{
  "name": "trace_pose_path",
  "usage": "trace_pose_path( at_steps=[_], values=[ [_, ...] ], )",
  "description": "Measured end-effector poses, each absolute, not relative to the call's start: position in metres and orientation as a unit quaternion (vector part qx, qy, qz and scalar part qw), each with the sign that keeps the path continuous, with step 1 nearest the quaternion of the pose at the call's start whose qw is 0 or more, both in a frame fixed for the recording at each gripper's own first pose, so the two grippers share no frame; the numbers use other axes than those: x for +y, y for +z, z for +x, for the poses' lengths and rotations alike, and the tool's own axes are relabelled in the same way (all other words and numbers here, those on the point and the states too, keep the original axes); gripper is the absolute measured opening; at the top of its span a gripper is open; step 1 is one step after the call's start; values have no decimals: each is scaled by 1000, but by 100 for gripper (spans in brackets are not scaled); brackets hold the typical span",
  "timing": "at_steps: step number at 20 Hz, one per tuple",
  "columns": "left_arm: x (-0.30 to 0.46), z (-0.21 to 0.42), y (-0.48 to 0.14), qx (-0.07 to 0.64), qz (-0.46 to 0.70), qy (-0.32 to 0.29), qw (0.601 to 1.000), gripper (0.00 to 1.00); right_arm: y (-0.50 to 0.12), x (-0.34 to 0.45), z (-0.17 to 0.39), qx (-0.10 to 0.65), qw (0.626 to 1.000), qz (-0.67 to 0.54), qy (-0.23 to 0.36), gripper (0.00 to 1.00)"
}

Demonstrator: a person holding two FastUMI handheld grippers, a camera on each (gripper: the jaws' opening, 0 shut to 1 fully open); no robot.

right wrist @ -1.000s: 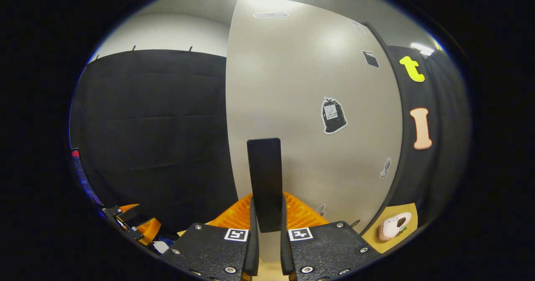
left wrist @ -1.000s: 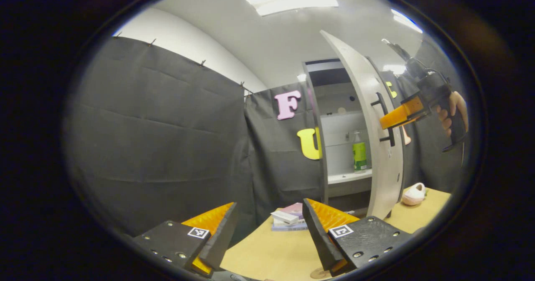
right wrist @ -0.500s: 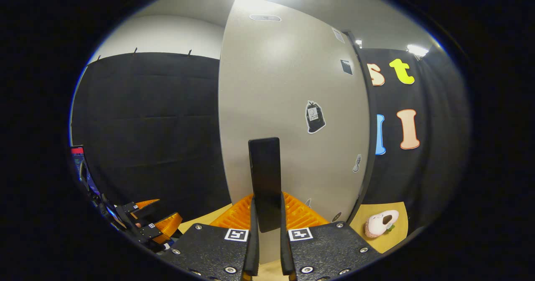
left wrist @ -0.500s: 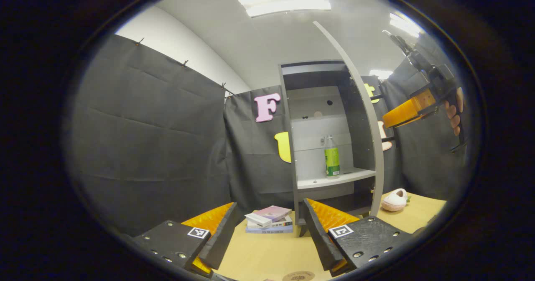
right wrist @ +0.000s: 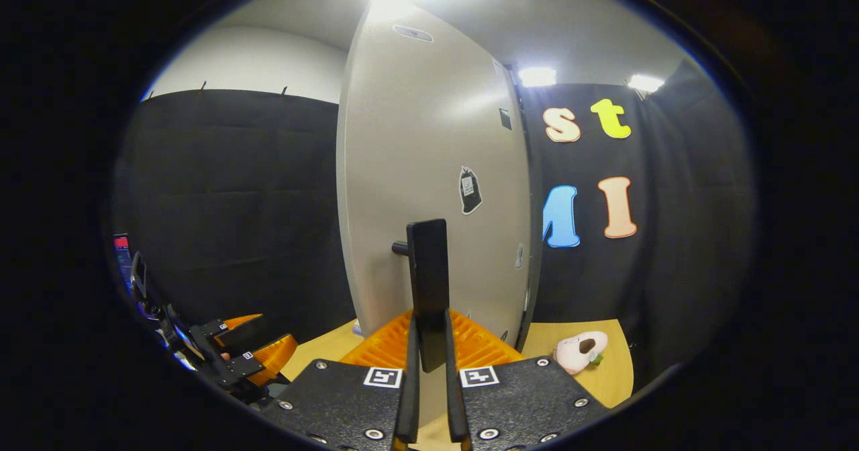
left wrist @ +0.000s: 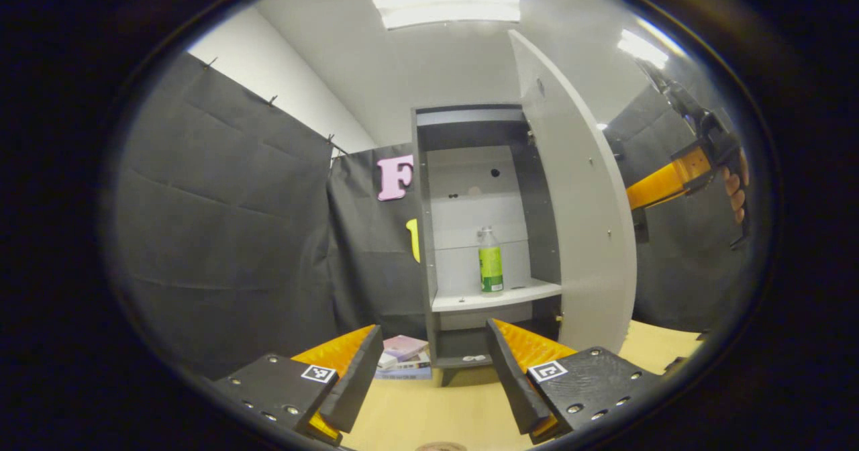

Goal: Open the cabinet door with the right hand, grasp the bottle in the cabinet with the left hand and place it on the coaster, then close the cabinet door with the right hand.

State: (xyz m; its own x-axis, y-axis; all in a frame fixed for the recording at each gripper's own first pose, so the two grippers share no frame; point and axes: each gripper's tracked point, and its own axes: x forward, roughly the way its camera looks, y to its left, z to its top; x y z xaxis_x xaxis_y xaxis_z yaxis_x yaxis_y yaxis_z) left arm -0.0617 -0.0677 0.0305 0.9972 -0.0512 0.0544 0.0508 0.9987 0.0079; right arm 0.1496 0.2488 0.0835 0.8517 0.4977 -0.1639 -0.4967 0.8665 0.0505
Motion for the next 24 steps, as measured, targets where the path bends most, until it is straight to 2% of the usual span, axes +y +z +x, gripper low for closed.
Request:
trace_pose_path(
  at_steps=[1,2,5,6,7,8,16,21,23,24],
  values=[
    [-72,-63,31,-27,4,-29,999,91,84,244,148,85,964,5,252,16],
    [-77,-64,32,-27,4,-32,999,88,84,241,148,86,965,6,246,16],
    [-89,-70,36,-28,5,-37,999,88,84,227,150,85,970,3,229,14],
    [-91,-72,35,-28,5,-38,999,91,83,221,153,86,971,3,225,13],
    [-93,-75,36,-27,5,-38,999,88,83,217,154,85,971,4,222,13],
    [-96,-78,36,-26,6,-37,999,91,82,214,155,84,972,5,218,13],
    [-108,-88,34,-16,1,-30,999,88,77,172,163,68,983,-13,171,14],
    [-118,-66,42,-18,-4,-46,999,88,79,169,154,53,981,22,186,14],
    [-122,-49,48,-21,-8,-53,998,88,82,157,150,45,984,22,171,14],
    [-123,-40,51,-23,-10,-57,998,88,77,149,148,44,986,21,158,17]
  ],
)
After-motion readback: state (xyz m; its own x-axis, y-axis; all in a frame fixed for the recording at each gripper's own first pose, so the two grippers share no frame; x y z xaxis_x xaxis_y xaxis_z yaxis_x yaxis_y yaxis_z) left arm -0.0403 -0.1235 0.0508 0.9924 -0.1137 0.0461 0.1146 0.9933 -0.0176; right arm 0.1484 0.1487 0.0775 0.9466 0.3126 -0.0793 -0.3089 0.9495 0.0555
